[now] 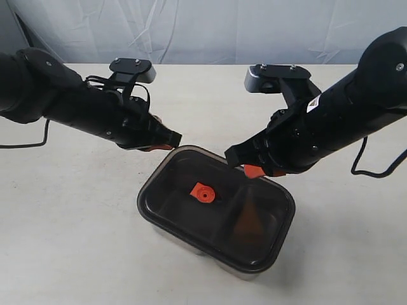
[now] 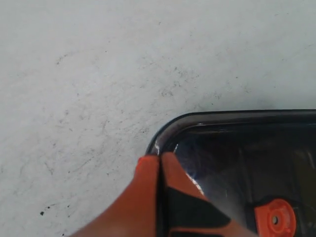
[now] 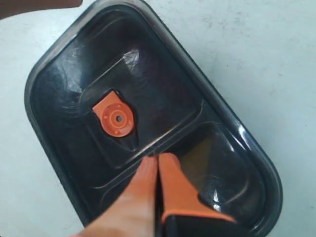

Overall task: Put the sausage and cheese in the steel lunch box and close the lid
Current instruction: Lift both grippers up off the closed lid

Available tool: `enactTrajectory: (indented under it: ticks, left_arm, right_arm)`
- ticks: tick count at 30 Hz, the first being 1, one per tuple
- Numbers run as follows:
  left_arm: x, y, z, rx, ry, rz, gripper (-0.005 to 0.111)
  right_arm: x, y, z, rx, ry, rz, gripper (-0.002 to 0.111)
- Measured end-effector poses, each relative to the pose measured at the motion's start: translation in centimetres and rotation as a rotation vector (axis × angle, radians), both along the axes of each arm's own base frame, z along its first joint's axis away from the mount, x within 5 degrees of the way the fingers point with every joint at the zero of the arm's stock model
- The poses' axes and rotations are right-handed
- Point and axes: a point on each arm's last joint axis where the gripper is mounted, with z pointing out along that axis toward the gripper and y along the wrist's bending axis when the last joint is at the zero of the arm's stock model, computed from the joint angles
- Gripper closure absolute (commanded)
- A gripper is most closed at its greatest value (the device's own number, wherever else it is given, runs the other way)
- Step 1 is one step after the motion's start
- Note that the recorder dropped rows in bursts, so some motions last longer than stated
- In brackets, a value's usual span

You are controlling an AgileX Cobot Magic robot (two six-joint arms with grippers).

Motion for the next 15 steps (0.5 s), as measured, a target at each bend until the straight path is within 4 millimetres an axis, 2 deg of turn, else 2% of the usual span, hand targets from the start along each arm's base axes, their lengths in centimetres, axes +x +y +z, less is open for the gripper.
enactTrajectory:
  ticks: [7, 15]
  left_arm:
    - [-1.2, -1.9, 0.0, 0.019, -0.018, -0.089, 0.107]
    - [-1.0, -2.6, -2.0, 0.045, 0.021, -0.100, 0.107]
  right_arm:
    - [-0.1, 0.0, 0.0, -0.004, 0.006, 0.004, 0.109]
    - [-0.4, -0.1, -0.1, -0.017, 0.035, 0.018, 0.109]
